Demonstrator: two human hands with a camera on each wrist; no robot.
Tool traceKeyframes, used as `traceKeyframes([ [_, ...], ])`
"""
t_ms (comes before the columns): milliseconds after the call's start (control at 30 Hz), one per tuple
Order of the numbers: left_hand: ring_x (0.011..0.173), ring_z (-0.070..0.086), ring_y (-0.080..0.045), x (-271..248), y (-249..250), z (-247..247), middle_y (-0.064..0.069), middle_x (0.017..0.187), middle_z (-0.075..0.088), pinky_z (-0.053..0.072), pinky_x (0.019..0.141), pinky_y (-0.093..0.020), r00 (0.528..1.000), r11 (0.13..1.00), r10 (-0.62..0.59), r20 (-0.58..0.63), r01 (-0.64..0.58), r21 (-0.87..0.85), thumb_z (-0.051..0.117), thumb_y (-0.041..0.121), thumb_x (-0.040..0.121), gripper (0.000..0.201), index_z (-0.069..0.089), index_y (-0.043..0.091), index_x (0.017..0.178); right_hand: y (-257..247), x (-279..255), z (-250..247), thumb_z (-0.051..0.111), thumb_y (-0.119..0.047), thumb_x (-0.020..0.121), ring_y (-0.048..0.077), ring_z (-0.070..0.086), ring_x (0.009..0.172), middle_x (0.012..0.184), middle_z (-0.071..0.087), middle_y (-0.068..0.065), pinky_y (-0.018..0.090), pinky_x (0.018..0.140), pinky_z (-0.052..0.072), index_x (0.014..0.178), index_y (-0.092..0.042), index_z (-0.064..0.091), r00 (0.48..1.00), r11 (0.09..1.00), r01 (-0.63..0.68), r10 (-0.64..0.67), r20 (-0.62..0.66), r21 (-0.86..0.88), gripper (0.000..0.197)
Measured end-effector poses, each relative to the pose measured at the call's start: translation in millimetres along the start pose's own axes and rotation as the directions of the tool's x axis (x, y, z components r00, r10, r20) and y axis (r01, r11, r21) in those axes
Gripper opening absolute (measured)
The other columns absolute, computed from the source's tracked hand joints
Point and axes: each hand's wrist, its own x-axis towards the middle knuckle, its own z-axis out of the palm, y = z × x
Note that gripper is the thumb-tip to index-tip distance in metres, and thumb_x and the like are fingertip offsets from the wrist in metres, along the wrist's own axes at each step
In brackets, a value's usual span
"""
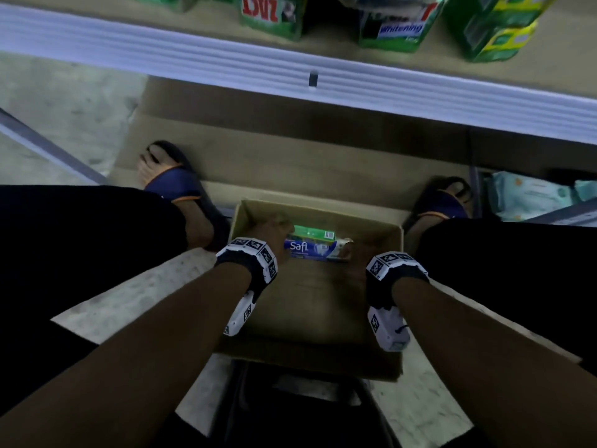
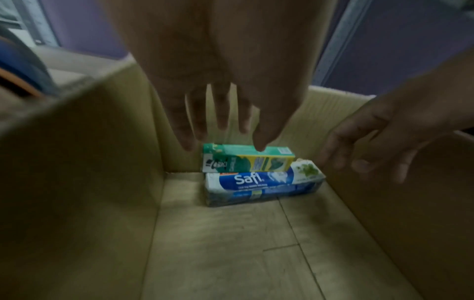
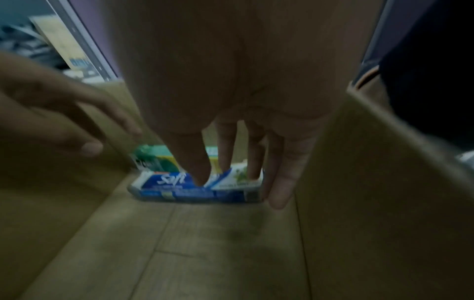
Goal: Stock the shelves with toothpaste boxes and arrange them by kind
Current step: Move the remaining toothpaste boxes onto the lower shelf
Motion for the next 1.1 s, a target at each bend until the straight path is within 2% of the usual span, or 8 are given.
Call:
traceKeyframes([
  [100,0.140,0.033,-0.030,7.5,-4.0,10.6,-0.004,0.158,0.023,0.036,0.112,-0.043,1.000,1.000,0.003,-0.007,-0.003,-0.005,0.062,0.040,0.090,0.064,0.036,0.028,0.148,9.5,11.2,19.9,0.048,-0.032,0.103,0.034,0.031,0.143,0.159,0.026,0.012,0.037,0.115,0.029,0.155,-0.012,0.022,0.997,0.997,-0.061,0.064,-0.054,0.056,0.061],
  [233,0.138,0.033,-0.032,12.2,-4.1,20.5,0.000,0.155,0.028,0.037,0.110,-0.046,1.000,1.000,-0.014,-0.021,0.014,-0.009,0.061,0.043,0.088,0.066,0.035,0.032,0.147,16.1,28.9,34.1,0.047,-0.038,0.102,0.033,0.010,0.150,0.165,0.010,0.008,0.041,0.122,0.014,0.159,-0.019,0.006,0.995,0.994,-0.065,0.071,-0.067,0.089,0.073],
  [367,0.135,0.030,-0.033,15.6,-7.5,28.6,0.000,0.149,0.032,0.036,0.108,-0.048,0.999,0.999,-0.015,-0.043,0.017,0.030,0.062,0.037,0.085,0.066,0.036,0.032,0.146,14.3,38.4,38.4,0.059,-0.033,0.095,0.036,0.017,0.149,0.165,0.002,0.004,0.048,0.117,0.030,0.157,-0.033,0.006,0.989,0.978,-0.069,0.093,-0.112,0.197,0.082],
  [600,0.134,0.032,-0.034,16.5,-2.5,29.8,-0.007,0.149,0.022,0.042,0.099,-0.047,1.000,0.992,0.020,-0.003,-0.020,0.128,0.062,0.031,0.087,0.073,0.026,0.025,0.151,17.1,41.0,38.3,0.062,-0.026,0.094,0.041,0.025,0.145,0.162,0.009,0.012,0.050,0.114,0.032,0.156,-0.025,0.018,0.985,0.967,-0.013,0.056,-0.162,0.256,0.077],
  [733,0.130,0.037,-0.037,12.6,4.6,25.7,-0.010,0.148,0.020,0.047,0.095,-0.047,0.999,0.995,0.029,-0.014,-0.028,0.096,0.061,0.023,0.091,0.076,0.019,0.026,0.154,23.0,37.1,38.7,0.062,-0.036,0.095,0.039,0.029,0.143,0.162,0.007,0.015,0.046,0.114,0.034,0.157,-0.017,0.015,0.996,0.981,-0.053,0.065,-0.062,0.185,0.081],
  [867,0.140,0.019,-0.036,10.1,5.6,29.5,-0.012,0.154,0.013,0.033,0.109,-0.050,0.999,0.982,0.032,0.008,-0.033,0.185,0.053,0.025,0.096,0.070,0.016,0.025,0.155,23.0,30.3,46.8,0.063,-0.040,0.092,0.040,0.033,0.141,0.160,0.014,0.015,0.046,0.113,0.036,0.156,-0.025,0.021,0.999,0.980,-0.040,0.033,0.035,0.196,0.078],
  [1000,0.137,0.023,-0.038,5.1,3.3,37.0,-0.010,0.151,0.024,0.025,0.110,-0.055,0.994,0.941,0.112,-0.005,-0.105,0.320,0.048,0.026,0.097,0.049,0.034,0.025,0.144,18.9,23.6,61.8,0.058,-0.048,0.094,0.033,0.029,0.142,0.156,0.025,0.011,0.042,0.113,0.032,0.156,-0.025,0.020,1.000,0.986,0.013,-0.014,0.004,0.168,0.076],
  [1100,0.138,0.021,-0.038,5.5,6.4,38.2,-0.011,0.151,0.022,0.027,0.110,-0.054,0.996,0.953,0.092,0.013,-0.092,0.289,0.056,0.020,0.093,0.055,0.033,0.021,0.143,11.8,24.7,67.0,0.065,-0.047,0.090,0.032,0.023,0.145,0.158,0.023,0.011,0.039,0.114,0.028,0.157,-0.017,0.015,1.000,0.986,-0.010,0.007,0.020,0.166,0.089],
])
